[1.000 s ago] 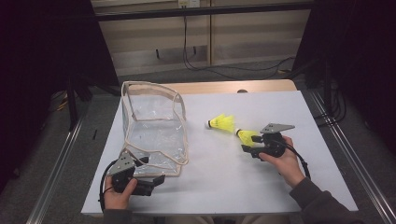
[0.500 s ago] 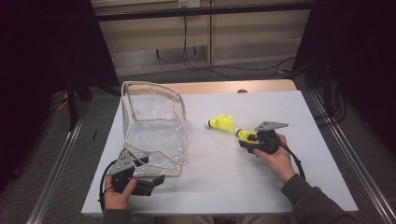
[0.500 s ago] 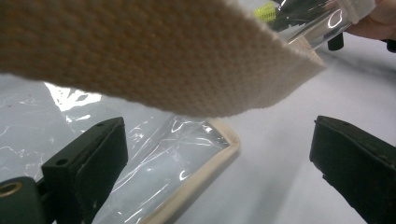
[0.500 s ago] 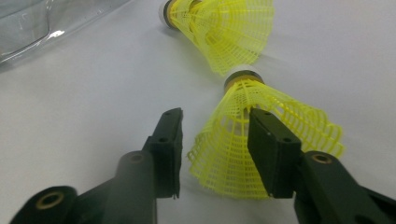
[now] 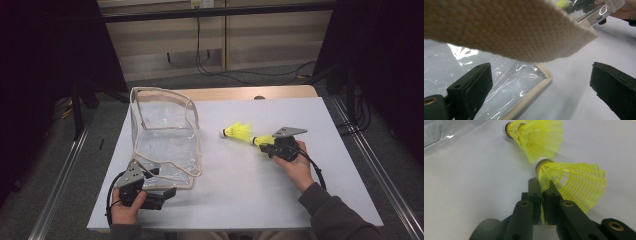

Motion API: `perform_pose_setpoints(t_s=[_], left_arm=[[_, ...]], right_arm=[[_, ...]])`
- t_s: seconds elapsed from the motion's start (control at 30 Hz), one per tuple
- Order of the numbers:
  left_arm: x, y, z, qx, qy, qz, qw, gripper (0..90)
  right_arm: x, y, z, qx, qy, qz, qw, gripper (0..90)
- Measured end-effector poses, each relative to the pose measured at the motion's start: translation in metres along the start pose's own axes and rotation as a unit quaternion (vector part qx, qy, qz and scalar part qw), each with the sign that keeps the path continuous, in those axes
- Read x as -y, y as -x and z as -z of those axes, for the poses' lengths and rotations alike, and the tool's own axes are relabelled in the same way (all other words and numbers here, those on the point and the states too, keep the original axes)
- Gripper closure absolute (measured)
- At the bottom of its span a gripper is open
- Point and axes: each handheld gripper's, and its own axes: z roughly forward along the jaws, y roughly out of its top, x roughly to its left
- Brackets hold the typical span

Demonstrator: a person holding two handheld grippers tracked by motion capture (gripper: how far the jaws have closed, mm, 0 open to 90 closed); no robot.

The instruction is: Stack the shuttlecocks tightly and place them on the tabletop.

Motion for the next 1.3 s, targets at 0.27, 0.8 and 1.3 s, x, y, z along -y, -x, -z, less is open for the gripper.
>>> perform_pose_setpoints(t_s=[0.27, 0.8, 1.3], left_arm=[[0.000, 0.000, 0.000, 0.000, 0.000, 0.000, 1.0000, 4.3], [0.000, 0.000, 0.000, 0.001, -0.001, 0.000, 1.0000, 4.3], [0.000, 0.000, 0.000, 0.002, 0.001, 0.001, 1.0000, 4.3]], right_arm=[[-0.003, 0.006, 0.007, 0.003, 0.013, -0.002, 0.9999, 89.2], [-0.017, 0.008, 0.001, -0.012, 0.042, -0.015, 0.9989, 89.2], [-0.021, 0.006, -0.011, -0.020, 0.047, -0.023, 0.9984, 89.2]])
